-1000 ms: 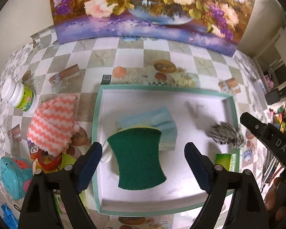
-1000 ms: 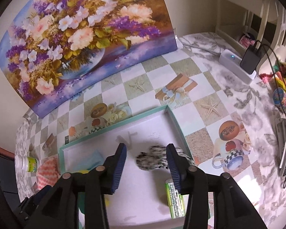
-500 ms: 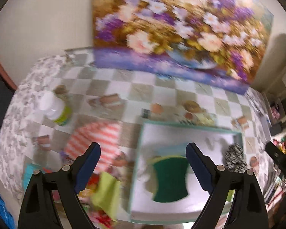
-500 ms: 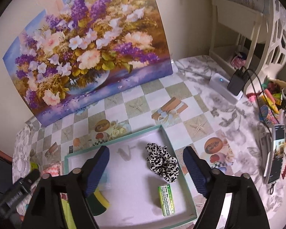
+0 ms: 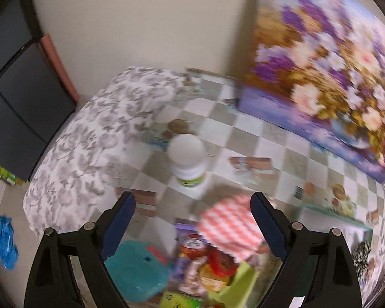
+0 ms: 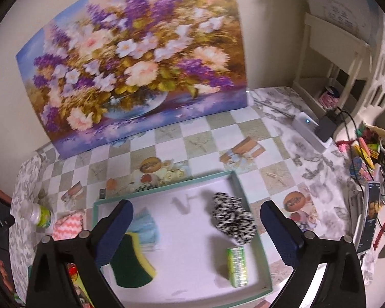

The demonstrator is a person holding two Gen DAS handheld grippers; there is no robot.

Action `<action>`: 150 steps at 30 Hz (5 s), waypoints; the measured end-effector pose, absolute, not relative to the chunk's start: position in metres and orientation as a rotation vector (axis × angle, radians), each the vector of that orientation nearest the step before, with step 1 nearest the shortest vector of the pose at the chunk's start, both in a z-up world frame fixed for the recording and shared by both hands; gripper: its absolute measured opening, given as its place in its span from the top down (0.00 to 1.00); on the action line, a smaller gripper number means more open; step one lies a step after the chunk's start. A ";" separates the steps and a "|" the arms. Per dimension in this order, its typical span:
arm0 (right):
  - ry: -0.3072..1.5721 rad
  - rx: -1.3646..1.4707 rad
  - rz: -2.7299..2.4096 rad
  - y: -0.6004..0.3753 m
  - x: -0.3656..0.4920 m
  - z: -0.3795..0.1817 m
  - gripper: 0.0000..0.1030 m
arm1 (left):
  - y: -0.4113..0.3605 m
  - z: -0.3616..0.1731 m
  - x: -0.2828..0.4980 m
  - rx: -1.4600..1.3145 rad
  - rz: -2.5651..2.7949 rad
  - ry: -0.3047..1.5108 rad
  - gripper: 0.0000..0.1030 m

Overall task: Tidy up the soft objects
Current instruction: 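Move both tools back toward the pink striped cloth on the pile, then close the left tool on the pink striped cloth and lift it, then grasp the red tape roll with the right tool while the left tool holds the cloth, then carry the pink cloth and red tape roll over the white tray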

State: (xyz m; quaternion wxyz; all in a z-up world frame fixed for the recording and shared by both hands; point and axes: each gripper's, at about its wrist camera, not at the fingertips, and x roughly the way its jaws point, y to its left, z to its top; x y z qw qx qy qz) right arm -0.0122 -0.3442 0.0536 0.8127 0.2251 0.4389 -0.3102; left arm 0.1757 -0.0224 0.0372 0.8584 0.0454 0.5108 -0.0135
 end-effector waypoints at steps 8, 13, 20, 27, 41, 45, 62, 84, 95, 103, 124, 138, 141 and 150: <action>0.987 0.440 -0.538 -0.293 0.036 0.037 0.02 | 0.006 0.027 0.190 0.064 -0.001 1.106 0.11; 1.047 0.400 -0.453 -0.255 0.067 0.018 0.02 | 0.011 0.002 0.201 0.083 0.001 1.181 0.11; 1.144 0.383 -0.323 -0.206 0.101 -0.018 0.02 | 0.021 -0.025 0.211 0.081 0.012 1.251 0.11; 1.231 0.361 -0.286 -0.184 0.117 -0.052 0.02 | 0.018 -0.042 0.214 0.074 -0.019 1.307 0.11; 1.250 0.351 -0.328 -0.192 0.121 -0.061 0.02 | -0.027 -0.072 0.209 0.135 -0.133 1.365 0.11; 1.242 0.355 -0.350 -0.199 0.118 -0.058 0.02 | -0.038 -0.079 0.207 0.164 -0.157 1.370 0.11; 1.223 0.377 -0.387 -0.210 0.113 -0.052 0.02 | -0.068 -0.109 0.201 0.140 -0.278 1.427 0.45; 1.202 0.377 -0.375 -0.205 0.114 -0.043 0.02 | -0.028 -0.040 0.212 -0.023 -0.253 1.277 0.90; 1.227 0.347 -0.269 -0.168 0.127 -0.047 0.02 | 0.009 0.003 0.212 -0.055 -0.122 1.160 0.90; 1.270 0.330 -0.171 -0.138 0.136 -0.060 0.02 | 0.027 -0.012 0.218 -0.057 -0.044 1.205 0.90; 1.314 0.436 0.011 -0.111 0.145 -0.103 0.27 | 0.029 -0.035 0.223 -0.068 -0.020 1.270 0.90; 1.300 0.454 0.019 -0.117 0.141 -0.098 0.45 | 0.025 -0.033 0.222 -0.063 -0.029 1.266 0.90; 1.266 0.461 0.002 -0.126 0.138 -0.082 0.45 | 0.025 -0.029 0.221 -0.066 -0.042 1.256 0.90; 1.131 0.434 -0.120 -0.162 0.122 -0.023 0.45 | 0.019 0.005 0.212 -0.063 -0.093 1.175 0.90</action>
